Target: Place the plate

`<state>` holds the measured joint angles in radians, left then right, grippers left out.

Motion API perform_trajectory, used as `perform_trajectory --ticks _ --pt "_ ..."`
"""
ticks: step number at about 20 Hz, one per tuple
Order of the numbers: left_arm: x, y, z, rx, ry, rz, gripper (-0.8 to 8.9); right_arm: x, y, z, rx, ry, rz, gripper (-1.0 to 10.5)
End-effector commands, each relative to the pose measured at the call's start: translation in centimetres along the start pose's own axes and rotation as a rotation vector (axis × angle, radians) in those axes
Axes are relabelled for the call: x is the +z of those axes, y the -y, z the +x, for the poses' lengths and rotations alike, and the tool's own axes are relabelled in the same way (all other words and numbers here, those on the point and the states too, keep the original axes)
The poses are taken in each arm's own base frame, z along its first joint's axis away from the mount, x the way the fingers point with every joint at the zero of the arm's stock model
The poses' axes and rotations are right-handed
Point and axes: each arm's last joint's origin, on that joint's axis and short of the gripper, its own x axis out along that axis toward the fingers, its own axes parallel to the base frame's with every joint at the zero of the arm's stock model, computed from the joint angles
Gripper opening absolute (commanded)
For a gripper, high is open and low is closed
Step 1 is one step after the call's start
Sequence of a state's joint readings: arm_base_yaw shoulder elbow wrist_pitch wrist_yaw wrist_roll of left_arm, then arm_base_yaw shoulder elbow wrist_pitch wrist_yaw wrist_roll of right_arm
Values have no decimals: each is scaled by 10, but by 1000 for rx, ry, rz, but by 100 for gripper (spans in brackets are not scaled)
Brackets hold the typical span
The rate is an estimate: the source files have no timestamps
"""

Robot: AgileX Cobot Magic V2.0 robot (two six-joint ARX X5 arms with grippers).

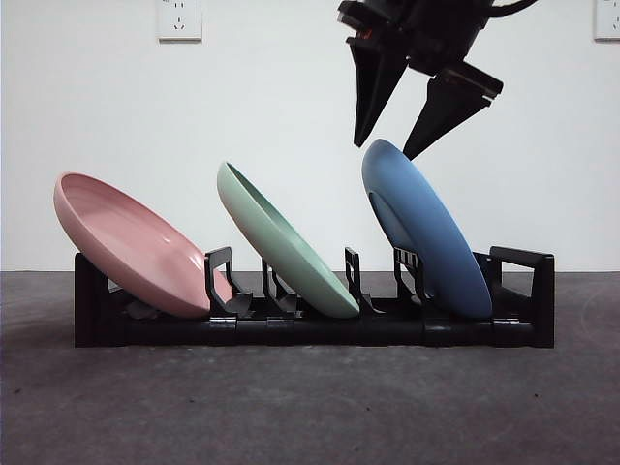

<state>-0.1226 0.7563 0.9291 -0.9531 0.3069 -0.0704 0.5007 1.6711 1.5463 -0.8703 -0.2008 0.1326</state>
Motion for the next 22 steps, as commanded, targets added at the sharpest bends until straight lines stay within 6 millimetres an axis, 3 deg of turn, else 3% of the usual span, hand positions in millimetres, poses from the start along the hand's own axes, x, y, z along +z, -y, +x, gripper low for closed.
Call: perform_trajectory --ticks 1,5,9,13,16,22 --pt "4 2 -3 -7 19 18 312 6 -2 9 -4 3 -21 270" --pt "4 2 -3 -7 19 18 312 7 0 16 -16 -8 -21 182" --pt "4 2 -3 -7 18 18 312 7 0 15 -14 -7 -21 14" --pt "4 2 -3 -7 17 18 312 7 -2 12 40 -14 -17 14" --pt "4 2 -3 -7 17 18 312 11 -7 -8 50 -9 -35 14" --pt "4 2 -3 -7 17 17 312 15 -24 -72 81 63 -147 14"
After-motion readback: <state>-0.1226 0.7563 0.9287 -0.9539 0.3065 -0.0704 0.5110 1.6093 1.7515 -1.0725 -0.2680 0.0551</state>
